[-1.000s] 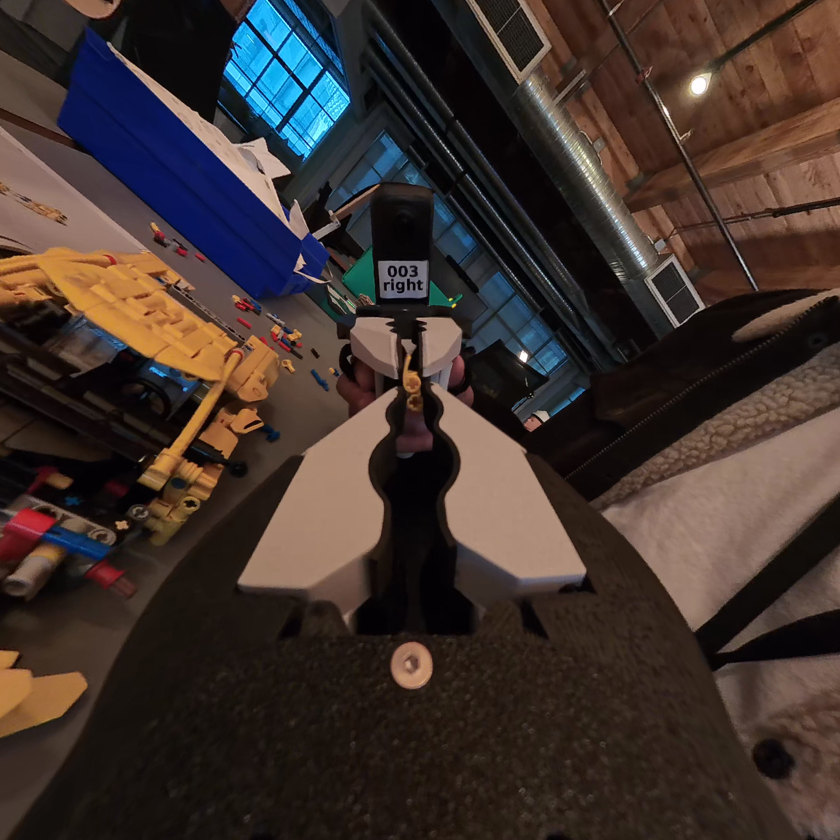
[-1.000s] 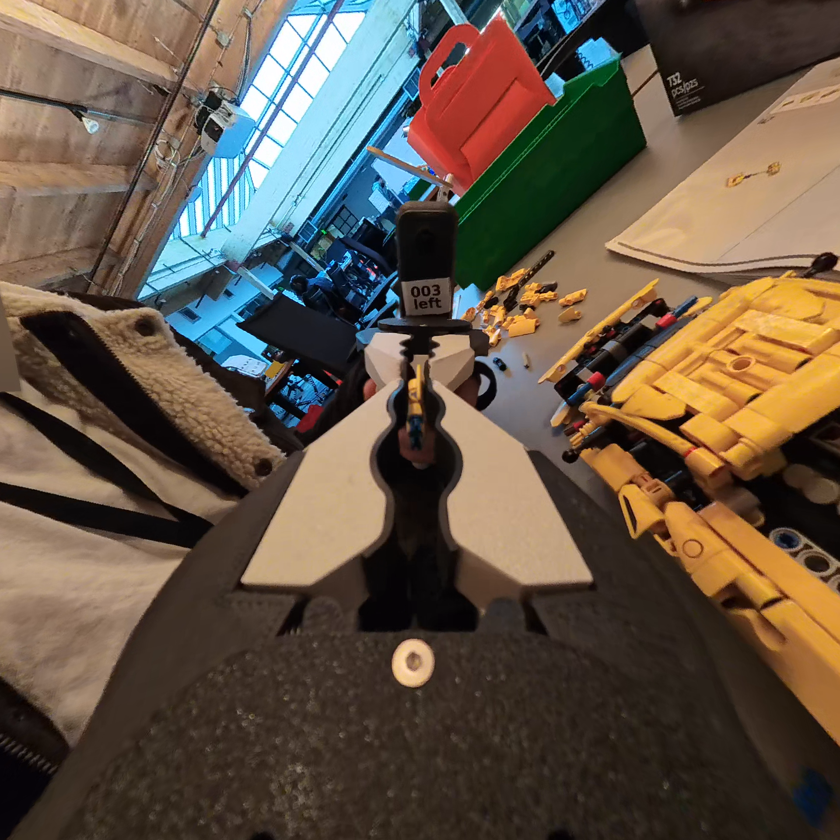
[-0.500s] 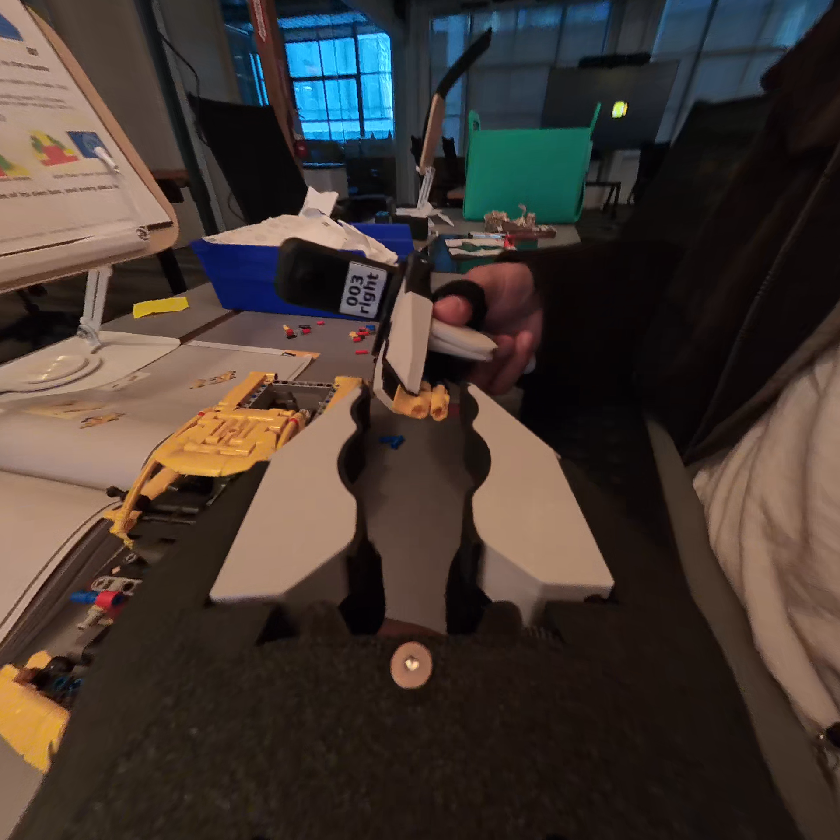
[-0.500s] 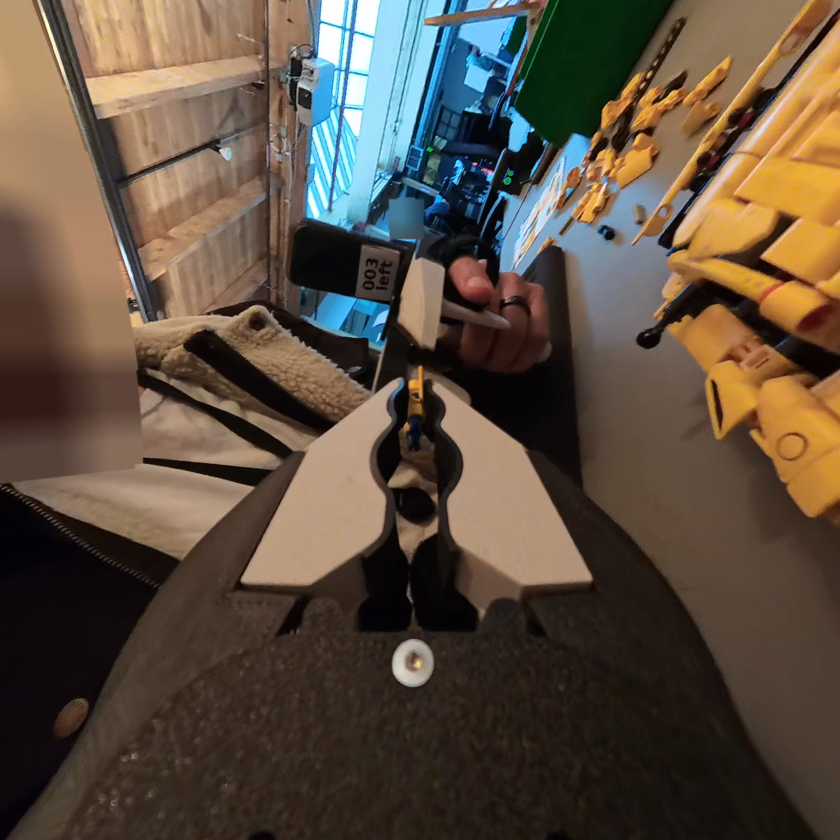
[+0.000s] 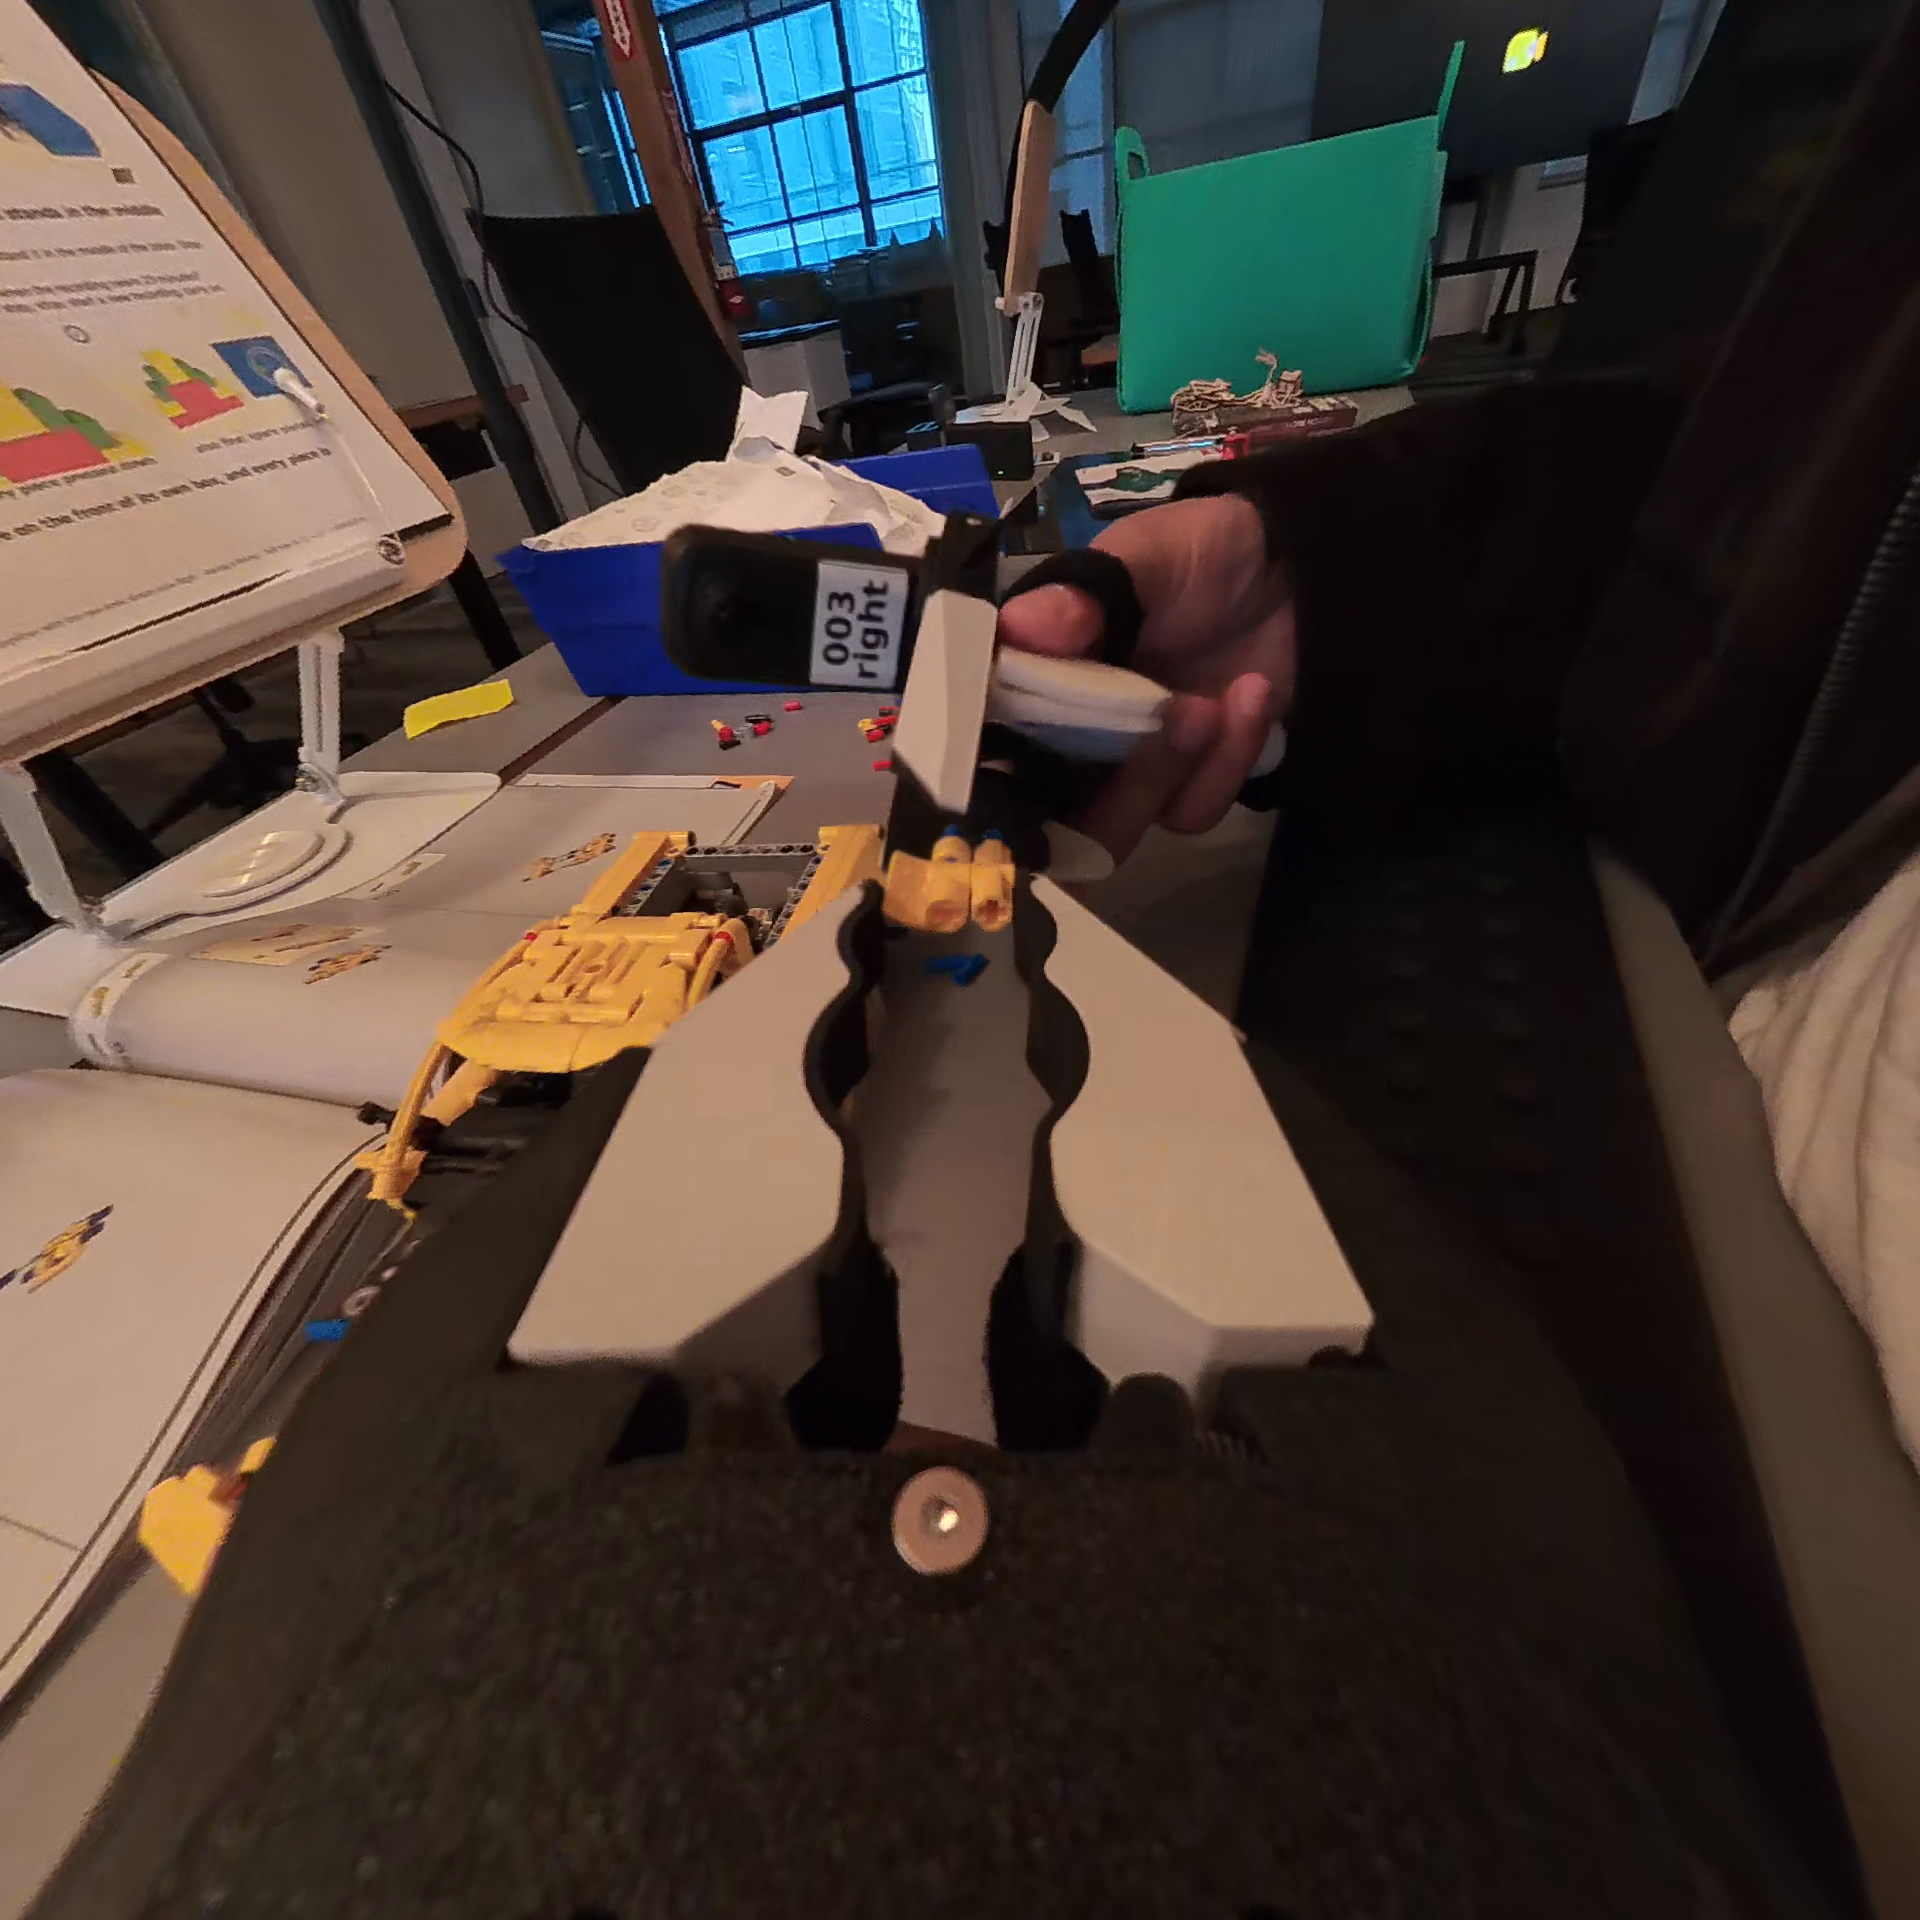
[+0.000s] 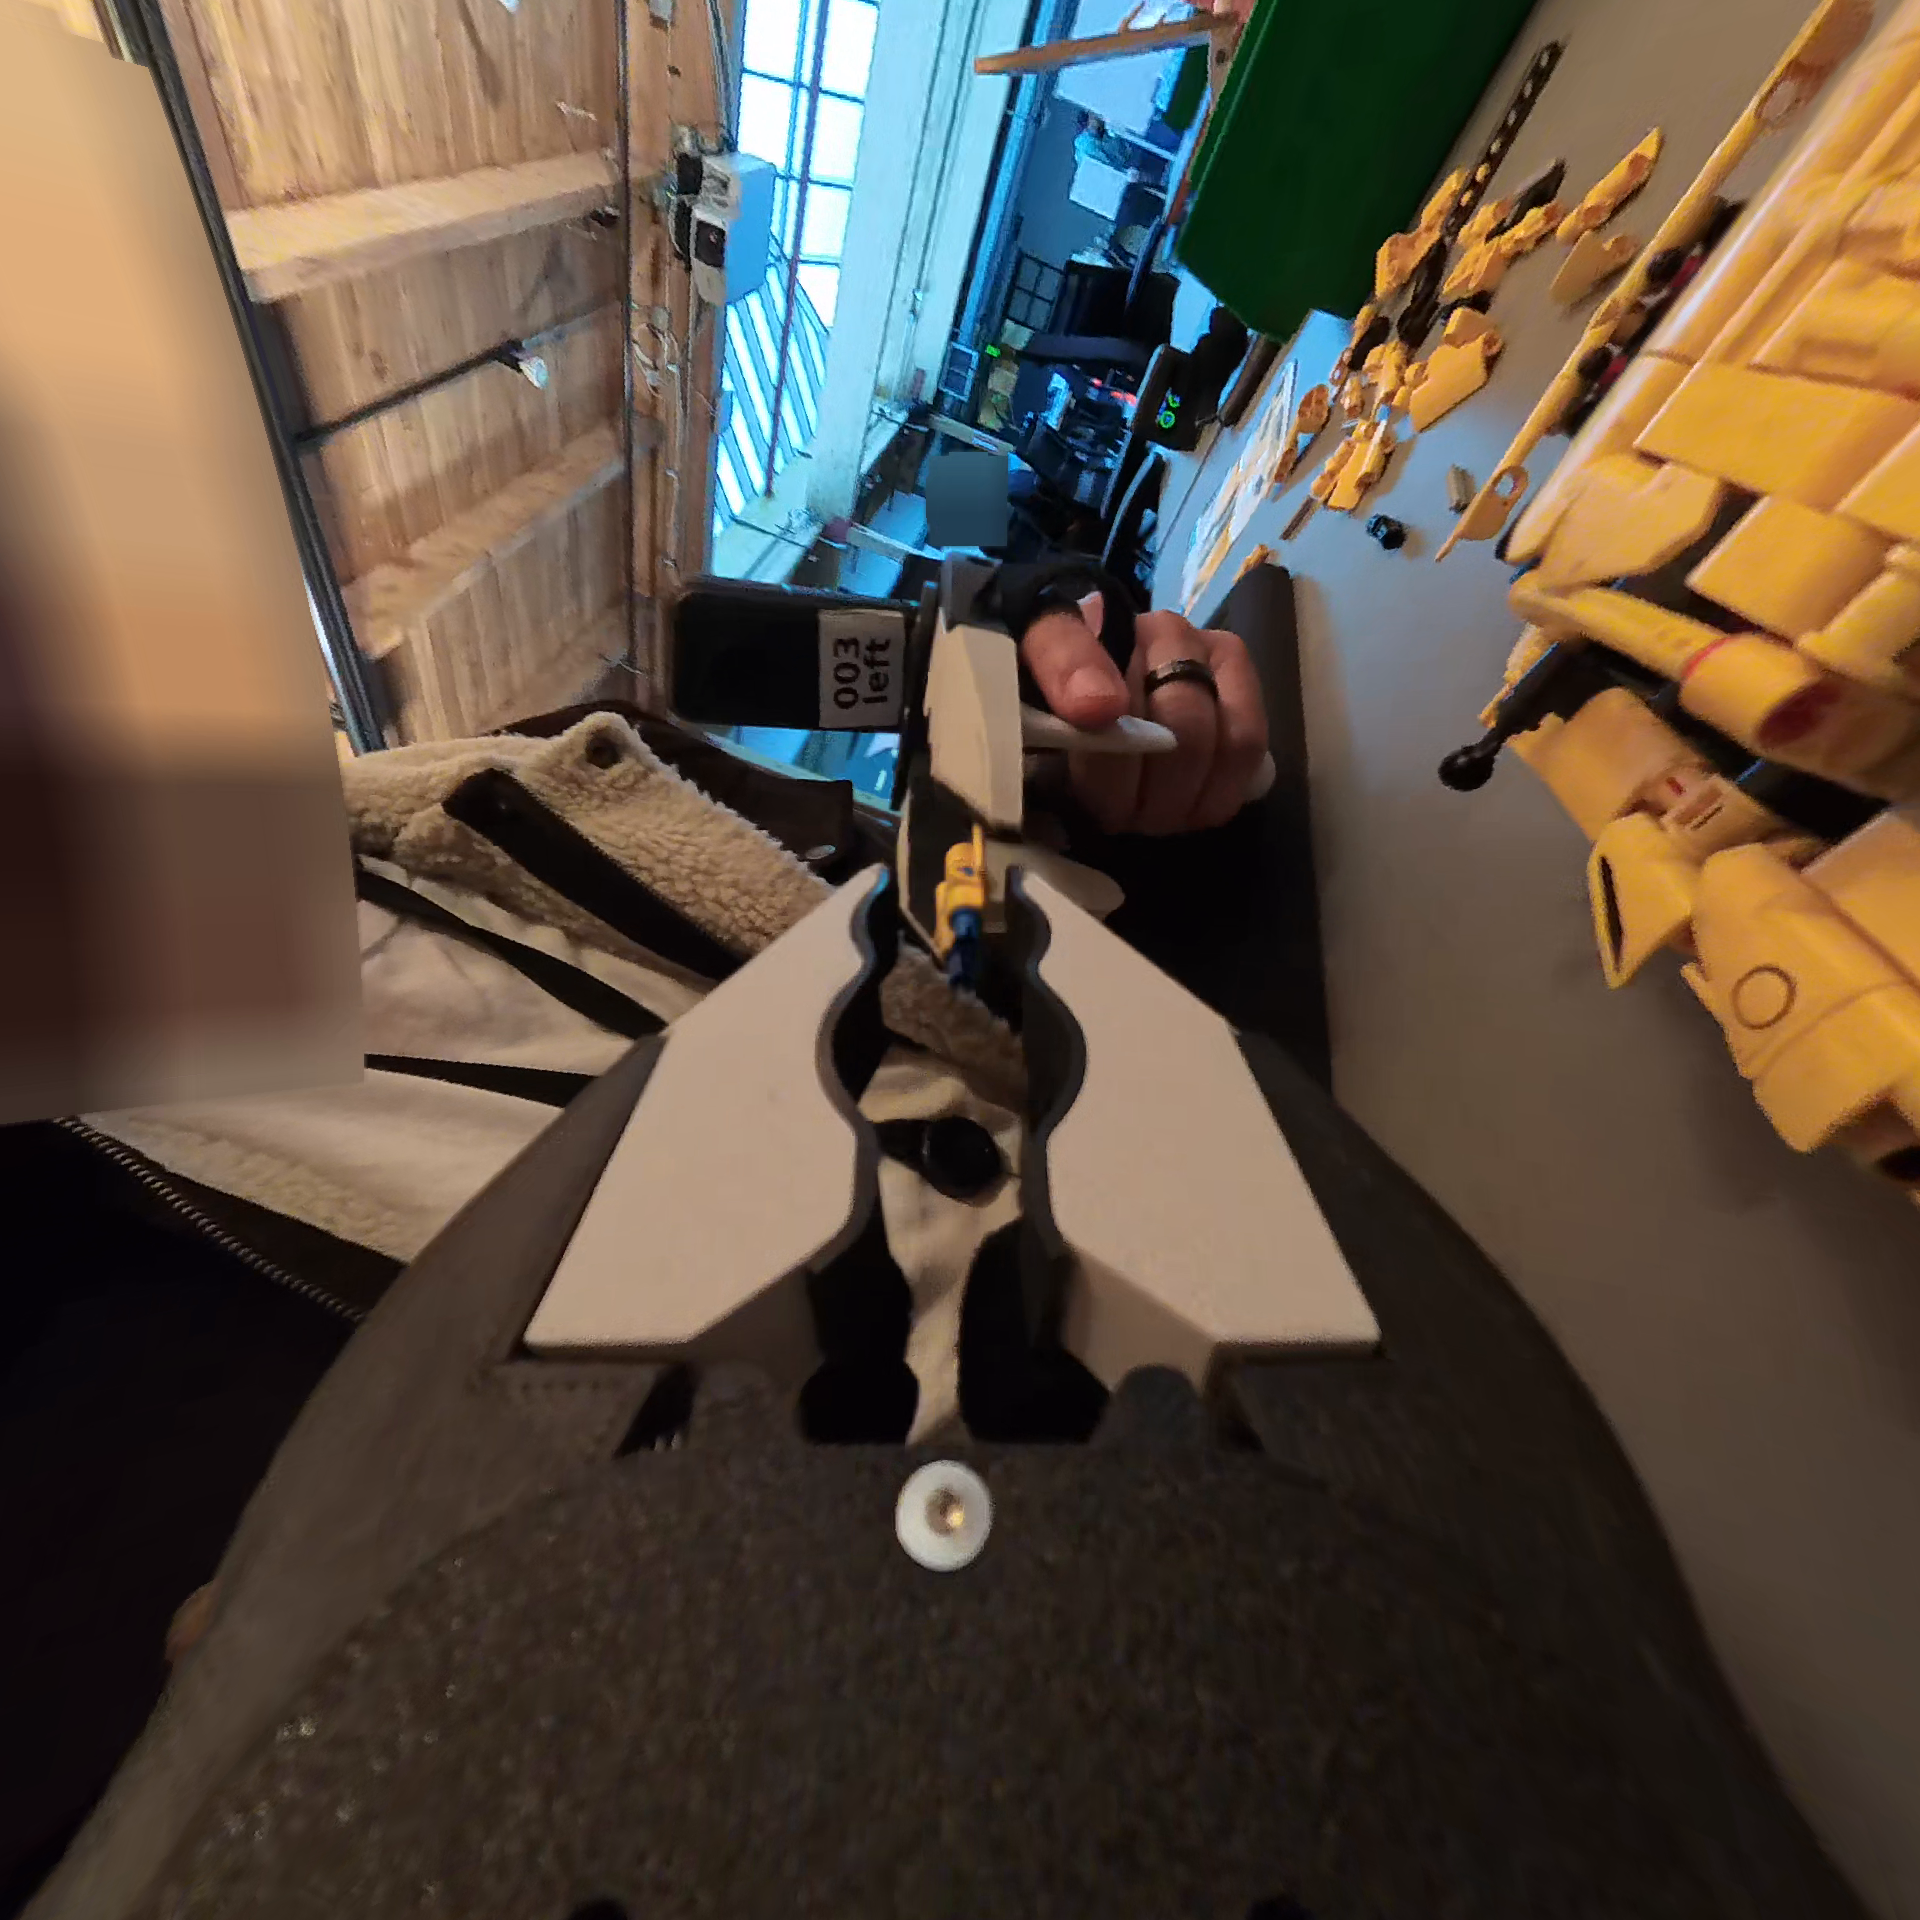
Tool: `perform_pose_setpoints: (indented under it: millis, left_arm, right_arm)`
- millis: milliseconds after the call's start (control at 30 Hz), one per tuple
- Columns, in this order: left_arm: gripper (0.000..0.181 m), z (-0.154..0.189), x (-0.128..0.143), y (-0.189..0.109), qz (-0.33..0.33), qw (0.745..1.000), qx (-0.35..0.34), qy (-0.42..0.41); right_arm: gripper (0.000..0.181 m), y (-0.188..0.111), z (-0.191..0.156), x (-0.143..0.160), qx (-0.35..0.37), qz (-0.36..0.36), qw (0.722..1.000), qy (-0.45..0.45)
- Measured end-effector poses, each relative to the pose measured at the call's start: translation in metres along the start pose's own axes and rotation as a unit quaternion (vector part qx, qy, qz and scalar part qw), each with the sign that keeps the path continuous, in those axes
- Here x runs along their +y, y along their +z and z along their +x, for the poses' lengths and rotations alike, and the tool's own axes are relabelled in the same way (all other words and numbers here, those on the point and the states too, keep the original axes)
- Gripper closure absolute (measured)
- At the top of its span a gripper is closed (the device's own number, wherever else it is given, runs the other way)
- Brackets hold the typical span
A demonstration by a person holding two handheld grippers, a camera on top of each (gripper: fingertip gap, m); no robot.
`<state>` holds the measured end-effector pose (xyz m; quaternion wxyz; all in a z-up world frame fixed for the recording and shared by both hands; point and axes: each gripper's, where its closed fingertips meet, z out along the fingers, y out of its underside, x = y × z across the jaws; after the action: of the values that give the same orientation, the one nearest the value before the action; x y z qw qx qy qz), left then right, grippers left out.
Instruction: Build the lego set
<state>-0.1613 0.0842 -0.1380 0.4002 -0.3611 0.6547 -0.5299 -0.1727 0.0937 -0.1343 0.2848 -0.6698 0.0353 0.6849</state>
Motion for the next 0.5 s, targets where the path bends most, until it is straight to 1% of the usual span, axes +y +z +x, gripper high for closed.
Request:
perform_pose_setpoints:
  millis: [133,200,300,400,500]
  left_arm:
    - [0.156,-0.004,0.006,0.002,-0.019,0.999,-0.022,0.028]
    - [0.156,-0.004,0.006,0.003,-0.021,0.999,-0.024,0.035]
    - [0.156,-0.004,0.008,0.004,-0.025,0.998,-0.028,0.046]
    - [0.156,-0.005,0.01,0.005,-0.03,0.998,-0.032,0.047]
    - [0.156,-0.003,0.006,0.005,-0.022,0.998,-0.029,0.046]
  right_arm:
    - [0.166,0.0,0.004,0.002,0.005,0.013,1.0,0.014]
    - [0.17,0.002,0.007,0.003,0.007,0.022,0.999,0.024]
    - [0.174,0.004,0.009,0.005,-0.005,0.028,0.999,0.039]
    - [0.176,0.004,0.011,0.004,0.0,0.038,0.999,0.034]
    - [0.176,0.005,0.008,0.004,-0.013,0.043,0.998,0.039]
